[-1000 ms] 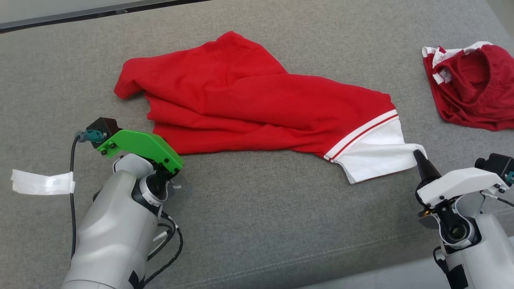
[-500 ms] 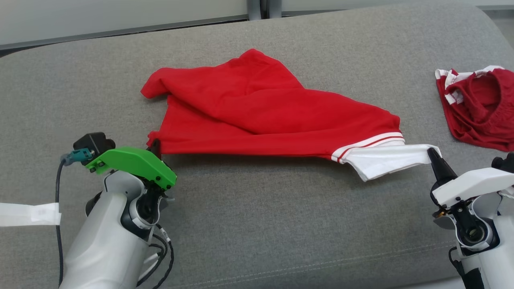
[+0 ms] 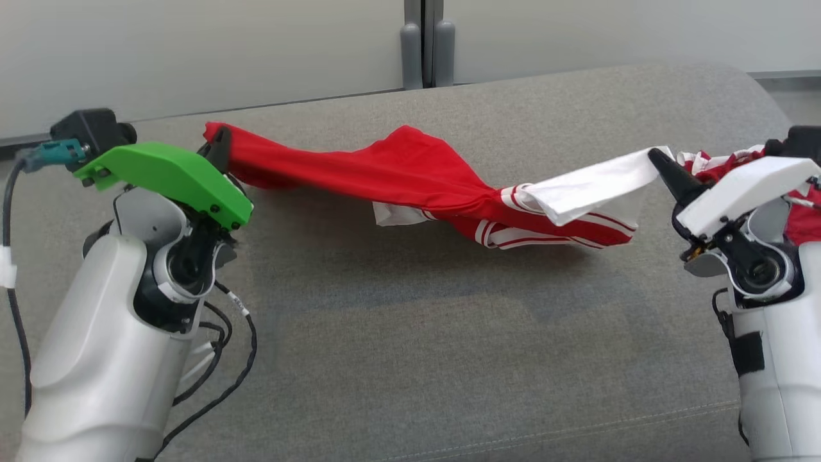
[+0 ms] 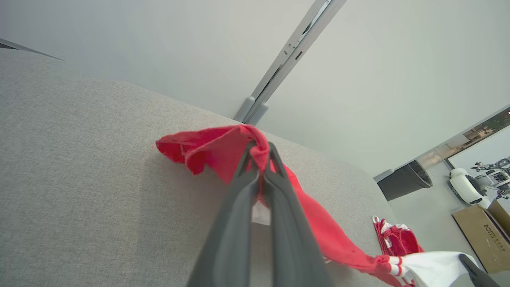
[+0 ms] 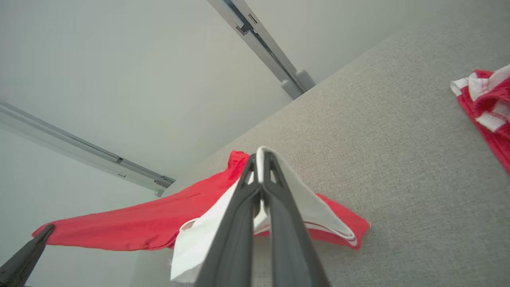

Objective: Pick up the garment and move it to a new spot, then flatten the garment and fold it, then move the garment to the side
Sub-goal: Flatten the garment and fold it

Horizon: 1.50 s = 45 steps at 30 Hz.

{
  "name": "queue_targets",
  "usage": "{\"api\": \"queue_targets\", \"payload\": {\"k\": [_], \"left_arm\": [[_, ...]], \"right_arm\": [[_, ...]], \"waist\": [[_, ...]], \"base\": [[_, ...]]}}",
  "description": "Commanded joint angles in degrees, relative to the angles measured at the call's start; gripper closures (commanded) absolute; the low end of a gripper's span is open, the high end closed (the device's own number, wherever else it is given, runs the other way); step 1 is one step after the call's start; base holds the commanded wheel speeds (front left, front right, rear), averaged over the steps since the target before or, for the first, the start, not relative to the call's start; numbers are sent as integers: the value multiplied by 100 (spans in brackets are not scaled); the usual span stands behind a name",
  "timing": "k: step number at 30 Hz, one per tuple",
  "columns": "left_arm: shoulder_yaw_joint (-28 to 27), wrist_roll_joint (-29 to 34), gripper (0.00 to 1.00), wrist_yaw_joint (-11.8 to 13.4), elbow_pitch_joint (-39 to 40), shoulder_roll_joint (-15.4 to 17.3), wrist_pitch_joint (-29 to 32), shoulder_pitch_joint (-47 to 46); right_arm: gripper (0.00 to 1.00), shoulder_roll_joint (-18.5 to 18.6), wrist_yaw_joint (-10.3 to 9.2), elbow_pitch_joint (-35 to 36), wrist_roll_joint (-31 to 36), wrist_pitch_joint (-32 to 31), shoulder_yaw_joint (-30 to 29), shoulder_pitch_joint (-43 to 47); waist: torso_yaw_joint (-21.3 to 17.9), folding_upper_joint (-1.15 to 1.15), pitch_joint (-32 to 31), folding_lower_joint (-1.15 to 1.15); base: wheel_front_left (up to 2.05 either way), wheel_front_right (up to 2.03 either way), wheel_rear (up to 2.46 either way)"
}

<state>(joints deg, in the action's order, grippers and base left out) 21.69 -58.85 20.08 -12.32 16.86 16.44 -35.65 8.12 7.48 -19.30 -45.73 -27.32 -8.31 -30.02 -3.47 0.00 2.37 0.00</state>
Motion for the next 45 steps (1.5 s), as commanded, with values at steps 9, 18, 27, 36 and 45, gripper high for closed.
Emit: {"api": "queue_targets", "payload": {"k": [9, 18, 27, 36, 45], "left_arm": [[-6, -47, 100, 408, 151, 148, 685, -840], [-47, -47, 100, 689, 159, 250, 1169, -1685], [-234, -119, 100, 877, 205, 287, 1343, -2298], [-265, -53, 100, 1141, -238, 272, 1523, -2936], [-431, 345, 100, 1286, -962, 223, 770, -3724]], "right_arm": [[100, -477, 1, -756, 799, -1625, -1150, -1519], [100, -509, 1, -1398, 1572, -2334, -2032, -3192], [100, -521, 1, -1710, 1693, -2483, -2373, -4621], [100, -525, 1, -2466, 1982, -1943, -2468, -5517], [100, -522, 1, -3495, 2523, -396, -2339, -6540]], "waist": [[-120, 0, -467, 0], [-18, 0, -601, 0], [18, 0, -572, 0], [-46, 0, -187, 0], [-143, 0, 956, 0]], "base": [[0, 0, 0], [0, 0, 0], [0, 0, 0], [0, 0, 0], [0, 0, 0]]}}
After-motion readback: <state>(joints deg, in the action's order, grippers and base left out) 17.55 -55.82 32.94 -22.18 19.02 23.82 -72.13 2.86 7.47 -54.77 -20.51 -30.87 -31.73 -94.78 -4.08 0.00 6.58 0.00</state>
